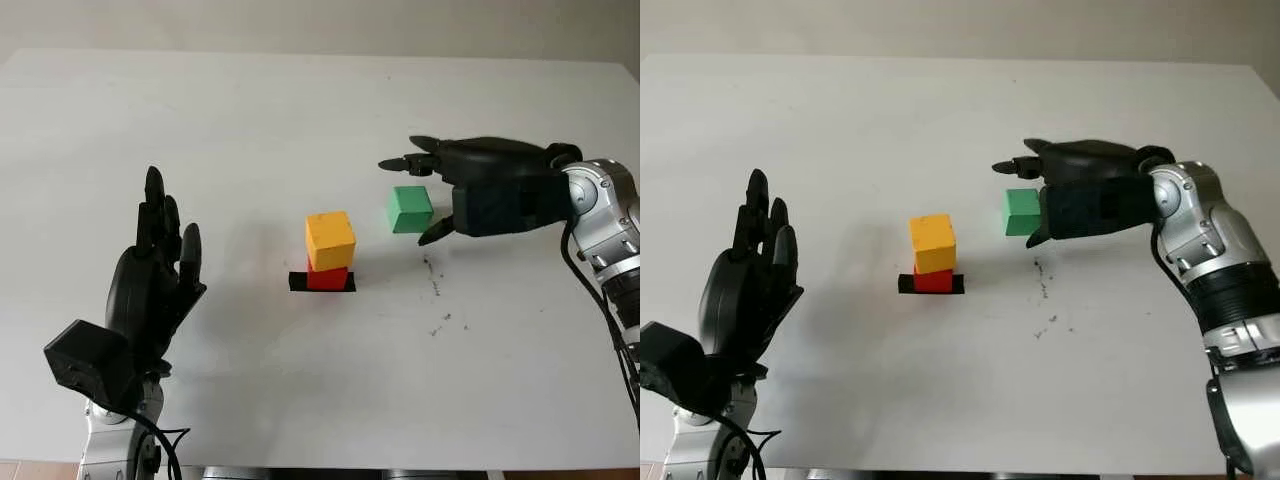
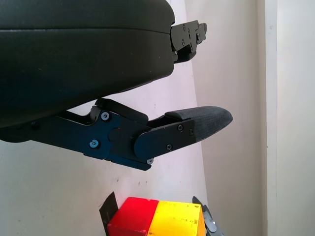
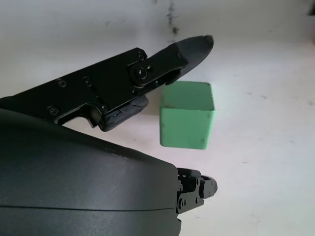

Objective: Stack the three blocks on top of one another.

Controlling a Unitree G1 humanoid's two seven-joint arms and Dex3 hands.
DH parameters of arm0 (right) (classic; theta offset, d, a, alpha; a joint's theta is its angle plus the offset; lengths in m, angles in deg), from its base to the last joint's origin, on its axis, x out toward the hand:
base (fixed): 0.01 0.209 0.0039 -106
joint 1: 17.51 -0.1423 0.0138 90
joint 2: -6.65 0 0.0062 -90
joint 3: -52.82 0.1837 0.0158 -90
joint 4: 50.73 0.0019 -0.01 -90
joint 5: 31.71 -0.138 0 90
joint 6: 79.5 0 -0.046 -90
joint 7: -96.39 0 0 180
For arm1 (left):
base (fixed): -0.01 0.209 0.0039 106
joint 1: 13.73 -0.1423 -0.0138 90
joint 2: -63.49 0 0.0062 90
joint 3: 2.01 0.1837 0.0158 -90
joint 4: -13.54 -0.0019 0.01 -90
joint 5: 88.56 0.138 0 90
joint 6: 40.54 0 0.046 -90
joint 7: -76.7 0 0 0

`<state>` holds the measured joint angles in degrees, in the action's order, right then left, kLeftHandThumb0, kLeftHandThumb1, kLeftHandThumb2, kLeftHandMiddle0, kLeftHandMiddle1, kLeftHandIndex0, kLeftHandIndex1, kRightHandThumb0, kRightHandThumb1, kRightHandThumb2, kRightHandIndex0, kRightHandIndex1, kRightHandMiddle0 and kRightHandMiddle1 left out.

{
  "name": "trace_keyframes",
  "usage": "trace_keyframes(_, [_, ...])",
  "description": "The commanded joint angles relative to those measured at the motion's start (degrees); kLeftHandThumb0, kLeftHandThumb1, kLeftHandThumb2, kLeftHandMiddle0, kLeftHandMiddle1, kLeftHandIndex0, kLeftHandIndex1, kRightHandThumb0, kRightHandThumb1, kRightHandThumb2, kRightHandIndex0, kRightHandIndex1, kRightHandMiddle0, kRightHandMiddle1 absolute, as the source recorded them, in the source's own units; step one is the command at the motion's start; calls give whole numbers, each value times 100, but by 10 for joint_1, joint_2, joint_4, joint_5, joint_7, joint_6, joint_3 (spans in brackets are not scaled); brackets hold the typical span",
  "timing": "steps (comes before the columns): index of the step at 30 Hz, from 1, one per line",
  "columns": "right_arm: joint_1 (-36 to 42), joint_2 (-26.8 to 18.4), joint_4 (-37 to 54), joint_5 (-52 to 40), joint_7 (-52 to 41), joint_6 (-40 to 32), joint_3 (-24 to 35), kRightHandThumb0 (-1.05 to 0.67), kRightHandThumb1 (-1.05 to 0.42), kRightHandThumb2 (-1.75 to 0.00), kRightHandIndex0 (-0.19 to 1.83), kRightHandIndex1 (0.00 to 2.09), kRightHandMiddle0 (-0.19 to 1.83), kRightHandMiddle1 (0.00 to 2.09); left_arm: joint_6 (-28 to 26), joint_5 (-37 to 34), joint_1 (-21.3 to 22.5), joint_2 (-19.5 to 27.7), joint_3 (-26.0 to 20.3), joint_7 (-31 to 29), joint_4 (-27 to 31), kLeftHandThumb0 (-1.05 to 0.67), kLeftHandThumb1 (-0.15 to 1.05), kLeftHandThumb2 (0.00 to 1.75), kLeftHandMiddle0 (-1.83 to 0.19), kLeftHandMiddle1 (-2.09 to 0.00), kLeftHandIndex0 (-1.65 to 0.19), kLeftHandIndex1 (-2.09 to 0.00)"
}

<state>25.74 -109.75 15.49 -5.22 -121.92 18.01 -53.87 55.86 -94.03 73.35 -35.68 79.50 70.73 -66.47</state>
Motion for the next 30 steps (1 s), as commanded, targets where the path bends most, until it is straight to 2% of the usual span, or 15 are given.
trace_keyframes(1, [12, 4, 32, -14, -7, -25, 19, -79, -89, -5, -19, 0, -12, 0, -2, 3, -8, 0, 3, 3, 12, -65, 105, 63, 19, -1, 19, 0])
trace_keyframes(6, [31, 10, 86, -29, -20, -99, 35, -84, -91, -6, -19, 0, -15, 2, -3, -3, -5, -4, 3, 2, 9, -65, 105, 63, 19, -1, 19, 0])
trace_keyframes(11, [48, 16, 113, -11, 0, -134, 32, -78, -92, -6, -19, 0, -10, 5, 8, -14, -2, -3, 2, -7, -4, -64, 105, 62, 19, 0, 19, 0])
trace_keyframes(15, [78, 20, 130, 26, 77, -109, 31, -72, -90, -5, -15, 3, 6, 12, 10, -9, -7, -3, 1, -4, -1, -64, 105, 62, 19, -1, 19, 0])
trace_keyframes(19, [92, 15, 129, 71, 121, -84, 18, -69, -91, -5, -11, 5, 13, 13, 3, 1, -9, 0, 2, 4, 8, -65, 105, 62, 19, -3, 19, 0])
trace_keyframes(30, [95, 20, 102, 121, 148, -69, 5, -65, -92, -6, -6, 7, 21, 11, 5, 5, -10, -2, 3, 7, 7, -66, 105, 60, 19, -4, 19, 0])
